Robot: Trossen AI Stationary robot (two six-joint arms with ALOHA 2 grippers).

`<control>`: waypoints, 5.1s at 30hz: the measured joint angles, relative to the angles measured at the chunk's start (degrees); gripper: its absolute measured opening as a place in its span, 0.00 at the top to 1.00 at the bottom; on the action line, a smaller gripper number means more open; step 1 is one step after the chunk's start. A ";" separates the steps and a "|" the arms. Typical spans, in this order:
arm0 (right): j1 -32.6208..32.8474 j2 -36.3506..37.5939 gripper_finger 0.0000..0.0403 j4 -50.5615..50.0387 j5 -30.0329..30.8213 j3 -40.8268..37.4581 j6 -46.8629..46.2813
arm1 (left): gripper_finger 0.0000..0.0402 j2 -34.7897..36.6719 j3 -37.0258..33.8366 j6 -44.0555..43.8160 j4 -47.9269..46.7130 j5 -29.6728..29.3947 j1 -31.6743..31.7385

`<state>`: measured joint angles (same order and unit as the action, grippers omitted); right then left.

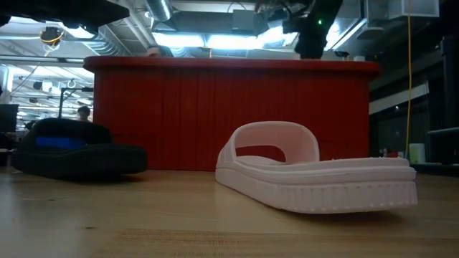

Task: Pick and place slides into bin
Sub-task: Put the right pink slide into the red container, then put the pink slide into the red container

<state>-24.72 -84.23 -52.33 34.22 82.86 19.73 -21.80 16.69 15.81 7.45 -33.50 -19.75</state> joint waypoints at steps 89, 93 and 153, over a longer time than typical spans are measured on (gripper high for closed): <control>-9.96 -4.65 0.98 26.11 -14.99 -22.37 12.05 | 1.00 0.00 0.00 -0.04 0.01 -0.13 0.00; -10.61 -5.14 0.98 26.23 -14.92 -22.37 12.07 | 1.00 0.00 0.00 -0.04 0.01 -0.13 -0.02; -12.27 -5.27 0.76 22.95 -14.97 -22.37 11.97 | 1.00 0.00 0.00 -0.24 0.03 -0.13 -0.02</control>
<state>-36.99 -89.49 -29.39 19.25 60.49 31.70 -21.80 16.69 15.57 7.49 -33.63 -19.77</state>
